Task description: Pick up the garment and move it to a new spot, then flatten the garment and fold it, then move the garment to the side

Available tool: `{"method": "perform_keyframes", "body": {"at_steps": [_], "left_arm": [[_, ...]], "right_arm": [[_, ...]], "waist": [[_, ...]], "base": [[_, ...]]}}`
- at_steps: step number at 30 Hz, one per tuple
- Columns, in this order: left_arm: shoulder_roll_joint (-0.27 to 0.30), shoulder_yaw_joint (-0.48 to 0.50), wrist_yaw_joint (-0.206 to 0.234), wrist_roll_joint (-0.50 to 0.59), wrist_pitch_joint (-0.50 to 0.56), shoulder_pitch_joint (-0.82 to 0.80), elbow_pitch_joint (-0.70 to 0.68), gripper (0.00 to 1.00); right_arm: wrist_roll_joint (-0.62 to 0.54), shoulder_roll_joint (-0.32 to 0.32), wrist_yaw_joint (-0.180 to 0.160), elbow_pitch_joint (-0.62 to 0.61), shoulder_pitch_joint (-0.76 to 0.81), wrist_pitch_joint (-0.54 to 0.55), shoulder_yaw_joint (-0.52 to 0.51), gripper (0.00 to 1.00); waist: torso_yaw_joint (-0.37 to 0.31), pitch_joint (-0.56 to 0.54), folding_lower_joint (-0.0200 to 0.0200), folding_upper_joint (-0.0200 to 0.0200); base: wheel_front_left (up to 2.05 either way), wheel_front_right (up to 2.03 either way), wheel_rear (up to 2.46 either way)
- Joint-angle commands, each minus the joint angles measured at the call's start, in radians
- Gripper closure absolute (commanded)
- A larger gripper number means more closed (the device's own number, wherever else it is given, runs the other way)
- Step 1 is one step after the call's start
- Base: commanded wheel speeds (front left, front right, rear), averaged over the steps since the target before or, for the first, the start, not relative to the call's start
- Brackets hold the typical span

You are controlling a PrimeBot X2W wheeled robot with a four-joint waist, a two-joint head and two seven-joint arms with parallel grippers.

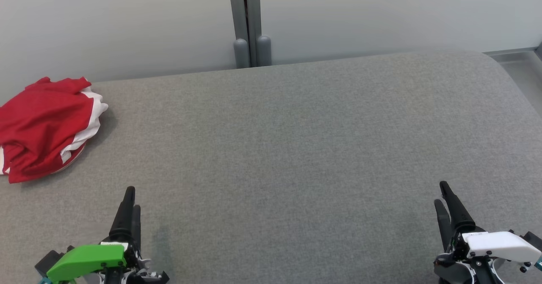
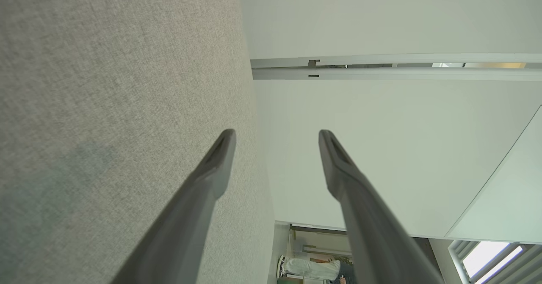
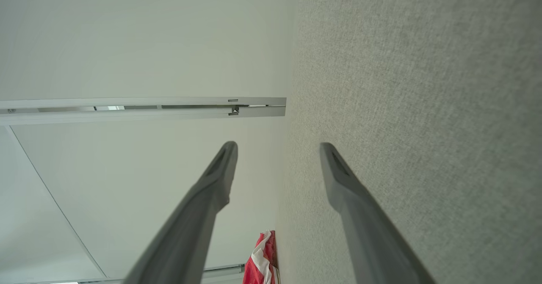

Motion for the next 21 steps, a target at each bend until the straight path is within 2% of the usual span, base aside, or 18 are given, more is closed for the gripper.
{"method": "perform_keyframes", "body": {"at_steps": [1,7,21], "left_arm": [[0.004,-0.01,0.0,0.022,-0.012,-0.015,-0.023,0.0],[0.005,-0.02,0.0,0.097,-0.038,-0.018,-0.038,0.0],[0.007,-0.036,0.022,0.375,-0.093,-0.031,-0.11,0.0]], "right_arm": [[-0.028,-0.009,0.0,-0.018,-0.01,-0.013,-0.005,0.0],[-0.121,-0.01,0.0,-0.04,-0.012,-0.039,-0.025,0.0],[-0.462,-0.013,0.0,-0.138,-0.01,-0.095,-0.032,0.0]], "waist": [[0.0,0.0,0.0,-0.0001],[0.001,0.001,0.0,-0.0001],[0.002,0.005,0.0,-0.0001]], "base": [[0.0,0.0,0.0],[0.0,0.0,0.0],[0.0,0.0,0.0]]}}
